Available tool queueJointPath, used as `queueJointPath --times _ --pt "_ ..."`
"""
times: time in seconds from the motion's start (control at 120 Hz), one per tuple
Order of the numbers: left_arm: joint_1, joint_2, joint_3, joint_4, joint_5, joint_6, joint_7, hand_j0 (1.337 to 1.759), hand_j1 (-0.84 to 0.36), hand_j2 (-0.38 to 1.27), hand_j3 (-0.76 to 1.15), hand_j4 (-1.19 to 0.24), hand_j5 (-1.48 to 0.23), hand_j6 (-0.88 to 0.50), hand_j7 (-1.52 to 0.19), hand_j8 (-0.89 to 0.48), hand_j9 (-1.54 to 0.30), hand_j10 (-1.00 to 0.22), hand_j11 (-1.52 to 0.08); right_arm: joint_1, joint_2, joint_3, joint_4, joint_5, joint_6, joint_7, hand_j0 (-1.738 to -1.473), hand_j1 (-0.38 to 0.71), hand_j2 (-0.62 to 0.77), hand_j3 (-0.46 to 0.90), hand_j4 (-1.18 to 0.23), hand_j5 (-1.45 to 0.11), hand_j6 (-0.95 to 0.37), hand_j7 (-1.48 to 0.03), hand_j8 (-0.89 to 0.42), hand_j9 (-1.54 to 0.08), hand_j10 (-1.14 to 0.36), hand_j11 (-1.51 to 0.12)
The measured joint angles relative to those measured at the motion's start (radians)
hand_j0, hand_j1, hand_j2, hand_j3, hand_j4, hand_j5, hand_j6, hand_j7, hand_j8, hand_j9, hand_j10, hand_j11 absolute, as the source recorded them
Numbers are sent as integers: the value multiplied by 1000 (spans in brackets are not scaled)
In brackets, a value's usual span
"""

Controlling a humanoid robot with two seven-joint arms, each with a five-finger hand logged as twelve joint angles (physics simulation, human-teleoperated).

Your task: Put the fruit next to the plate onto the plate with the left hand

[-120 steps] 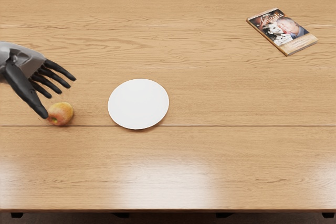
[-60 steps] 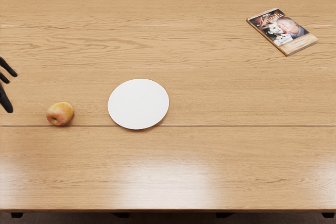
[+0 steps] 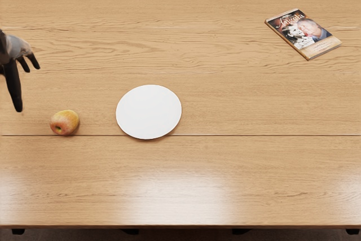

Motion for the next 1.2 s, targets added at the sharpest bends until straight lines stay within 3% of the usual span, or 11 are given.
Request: queueJointPath --times 0.233,0.558,1.2 --pt "63 -31 -78 12 153 1 -13 1658 70 47 0 -233 -302 -233 -302 -233 -302 -233 -302 0 0 0 0 0 0 0 -1658 -308 -7 0 -35 -45 -35 -45 -35 -45 -35 -45" --pt "214 -119 -123 78 200 29 -14 1658 69 47 0 -233 -303 -233 -303 -233 -303 -233 -303 0 0 0 0 0 0 0 -1658 -308 -7 0 -35 -45 -35 -45 -35 -45 -35 -45" --pt "385 -192 -133 145 204 93 -15 1658 69 47 0 -233 -303 -234 -303 -234 -303 -233 -303 0 0 0 0 0 0 0 -1658 -307 -7 0 -35 -45 -35 -45 -35 -45 -35 -45"
